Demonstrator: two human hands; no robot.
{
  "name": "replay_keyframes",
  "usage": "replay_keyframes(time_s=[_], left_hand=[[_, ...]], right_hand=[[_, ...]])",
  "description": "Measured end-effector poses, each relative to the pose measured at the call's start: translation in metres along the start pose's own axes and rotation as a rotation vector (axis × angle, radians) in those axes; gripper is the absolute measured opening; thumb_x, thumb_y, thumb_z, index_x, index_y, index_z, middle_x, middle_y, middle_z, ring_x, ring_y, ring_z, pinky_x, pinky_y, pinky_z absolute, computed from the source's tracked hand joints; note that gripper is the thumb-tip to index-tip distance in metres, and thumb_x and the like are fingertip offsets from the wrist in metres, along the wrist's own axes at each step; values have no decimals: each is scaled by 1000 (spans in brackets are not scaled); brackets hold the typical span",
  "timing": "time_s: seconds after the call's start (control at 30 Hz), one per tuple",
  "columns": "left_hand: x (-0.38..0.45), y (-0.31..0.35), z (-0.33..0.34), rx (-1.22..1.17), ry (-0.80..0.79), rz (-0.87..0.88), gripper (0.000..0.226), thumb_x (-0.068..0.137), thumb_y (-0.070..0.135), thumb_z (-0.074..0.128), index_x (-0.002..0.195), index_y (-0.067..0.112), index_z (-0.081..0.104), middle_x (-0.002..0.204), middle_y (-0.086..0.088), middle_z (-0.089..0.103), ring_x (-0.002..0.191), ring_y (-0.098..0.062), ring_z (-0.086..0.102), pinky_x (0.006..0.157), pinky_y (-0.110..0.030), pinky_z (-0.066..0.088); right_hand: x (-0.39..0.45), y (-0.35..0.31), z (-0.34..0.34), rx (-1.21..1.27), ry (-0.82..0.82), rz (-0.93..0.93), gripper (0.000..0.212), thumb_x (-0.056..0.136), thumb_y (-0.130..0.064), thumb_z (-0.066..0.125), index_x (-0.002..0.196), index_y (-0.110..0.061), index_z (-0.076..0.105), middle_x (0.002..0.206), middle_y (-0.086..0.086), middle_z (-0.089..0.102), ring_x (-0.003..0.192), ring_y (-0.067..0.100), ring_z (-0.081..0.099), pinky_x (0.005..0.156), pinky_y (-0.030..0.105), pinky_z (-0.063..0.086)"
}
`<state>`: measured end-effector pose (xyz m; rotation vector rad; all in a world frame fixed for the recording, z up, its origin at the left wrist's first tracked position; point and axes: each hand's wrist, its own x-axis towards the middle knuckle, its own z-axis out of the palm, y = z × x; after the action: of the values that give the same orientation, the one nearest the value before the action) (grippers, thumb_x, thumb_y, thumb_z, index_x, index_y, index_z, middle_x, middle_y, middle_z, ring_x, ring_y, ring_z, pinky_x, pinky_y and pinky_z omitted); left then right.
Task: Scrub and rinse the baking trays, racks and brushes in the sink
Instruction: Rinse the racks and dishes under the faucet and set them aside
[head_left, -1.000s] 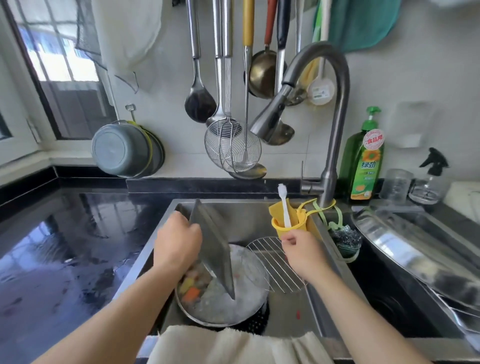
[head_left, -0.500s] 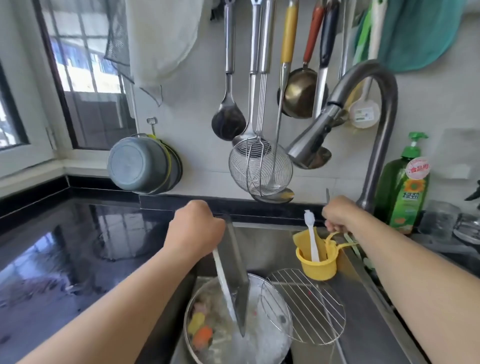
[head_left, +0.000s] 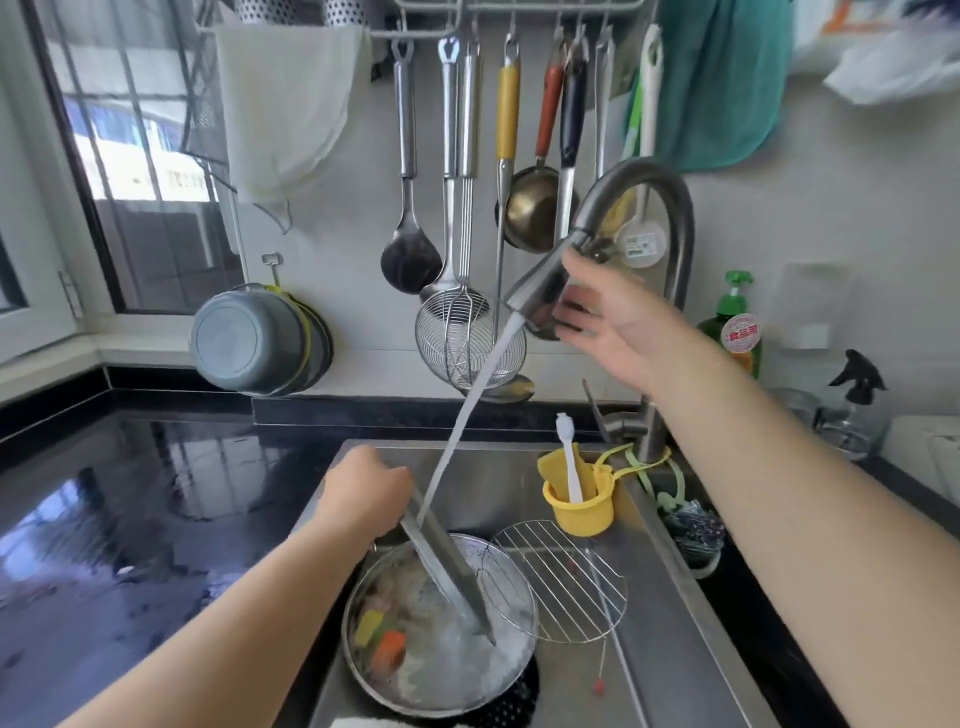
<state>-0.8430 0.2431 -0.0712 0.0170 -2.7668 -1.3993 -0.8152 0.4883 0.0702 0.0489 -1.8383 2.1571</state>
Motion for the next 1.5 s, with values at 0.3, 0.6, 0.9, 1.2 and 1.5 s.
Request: replay_keyframes(time_s=[0.3, 0.6, 0.9, 1.2, 1.5], left_hand=[[-10, -45, 9, -400, 379, -157, 23, 98, 18, 53, 78, 11, 43, 75, -10, 47, 71, -28, 42, 68, -39, 36], [-16, -73, 44, -680, 351, -245, 30, 101, 19, 55, 80, 18, 35, 73, -6, 38, 66, -23, 36, 61, -38, 30], [-8, -84, 46, -839, 179, -310, 20, 88, 33, 65, 103, 19, 68, 108, -16, 69, 99, -33, 67, 95, -58, 58], [-4, -84, 62, -870, -77, -312, 15, 101, 8, 58, 108, 7, 72, 101, -23, 75, 83, -35, 70, 76, -46, 61], [0, -93, 72, -709, -170, -306, 19, 102, 8, 56, 103, 20, 70, 94, -16, 75, 79, -35, 69, 71, -48, 58]], right_hand=[[12, 28, 23, -285, 202, -127, 14, 100, -27, 63, 105, -15, 68, 105, 5, 75, 97, 22, 74, 90, 48, 60], [-24, 106, 25, -508, 117, -48, 28, 76, -41, 75, 96, -26, 64, 98, -2, 73, 94, 23, 71, 82, 54, 61], [-21, 119, 43, -395, 157, -80, 23, 86, -27, 77, 102, -22, 62, 102, -1, 73, 91, 20, 73, 75, 47, 64], [-27, 117, 49, -324, 162, -79, 25, 88, -21, 76, 108, -16, 61, 107, 5, 72, 91, 23, 75, 68, 45, 64], [-22, 120, 50, -433, 213, -95, 27, 84, -29, 77, 102, -21, 60, 102, 1, 72, 91, 23, 73, 73, 48, 64]])
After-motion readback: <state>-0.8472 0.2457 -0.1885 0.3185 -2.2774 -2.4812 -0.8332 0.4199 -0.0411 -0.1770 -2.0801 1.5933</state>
